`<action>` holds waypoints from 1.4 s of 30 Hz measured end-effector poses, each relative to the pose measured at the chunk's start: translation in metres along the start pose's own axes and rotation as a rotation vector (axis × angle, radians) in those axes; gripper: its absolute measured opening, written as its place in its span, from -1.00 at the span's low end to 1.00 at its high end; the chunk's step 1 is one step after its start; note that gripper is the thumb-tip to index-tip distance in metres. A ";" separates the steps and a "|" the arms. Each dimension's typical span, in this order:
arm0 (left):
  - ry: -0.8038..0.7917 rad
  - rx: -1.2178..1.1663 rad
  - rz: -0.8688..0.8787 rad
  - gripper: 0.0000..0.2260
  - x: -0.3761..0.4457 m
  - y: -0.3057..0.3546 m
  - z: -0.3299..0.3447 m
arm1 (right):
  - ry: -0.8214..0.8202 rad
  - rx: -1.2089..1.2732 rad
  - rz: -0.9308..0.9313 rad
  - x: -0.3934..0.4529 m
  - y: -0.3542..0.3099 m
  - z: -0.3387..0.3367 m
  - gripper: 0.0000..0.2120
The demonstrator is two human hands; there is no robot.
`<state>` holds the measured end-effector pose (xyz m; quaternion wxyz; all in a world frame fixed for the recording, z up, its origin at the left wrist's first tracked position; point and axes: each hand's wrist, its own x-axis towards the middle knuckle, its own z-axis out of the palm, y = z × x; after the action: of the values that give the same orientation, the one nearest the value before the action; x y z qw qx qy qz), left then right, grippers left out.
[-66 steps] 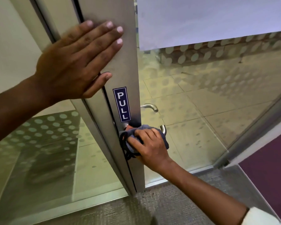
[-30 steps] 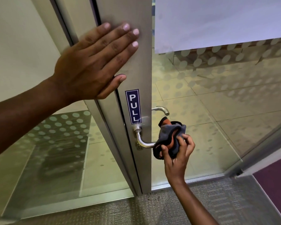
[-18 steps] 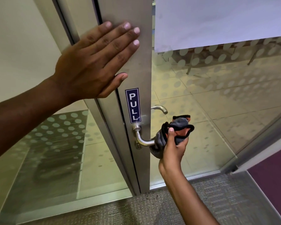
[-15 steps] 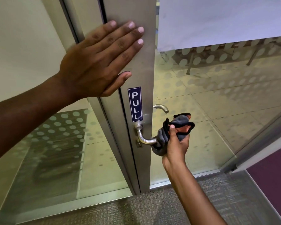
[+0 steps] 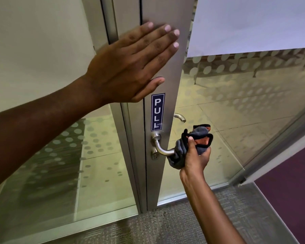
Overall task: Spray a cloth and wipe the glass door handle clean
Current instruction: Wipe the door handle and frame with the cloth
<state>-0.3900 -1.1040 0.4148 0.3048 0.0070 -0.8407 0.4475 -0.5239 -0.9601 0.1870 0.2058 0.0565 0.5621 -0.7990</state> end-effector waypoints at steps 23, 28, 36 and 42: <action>-0.001 -0.091 0.017 -0.43 -0.001 -0.002 0.001 | 0.201 -0.034 0.025 -0.079 0.037 0.053 -0.43; 0.003 -0.091 0.014 -0.43 -0.001 0.000 -0.001 | 0.175 0.075 0.200 -0.096 0.033 0.063 -0.46; 0.007 -0.081 0.015 -0.43 -0.001 -0.002 0.000 | -0.198 0.639 0.849 -0.080 -0.014 0.043 -0.83; 0.020 -0.075 0.011 -0.44 -0.001 -0.001 -0.001 | -0.149 1.069 1.258 -0.065 -0.049 0.010 -0.47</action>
<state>-0.3880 -1.1043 0.4155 0.3107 -0.0133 -0.8539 0.4172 -0.4825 -0.9384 0.2545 0.5963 0.3975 -0.0452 -0.6959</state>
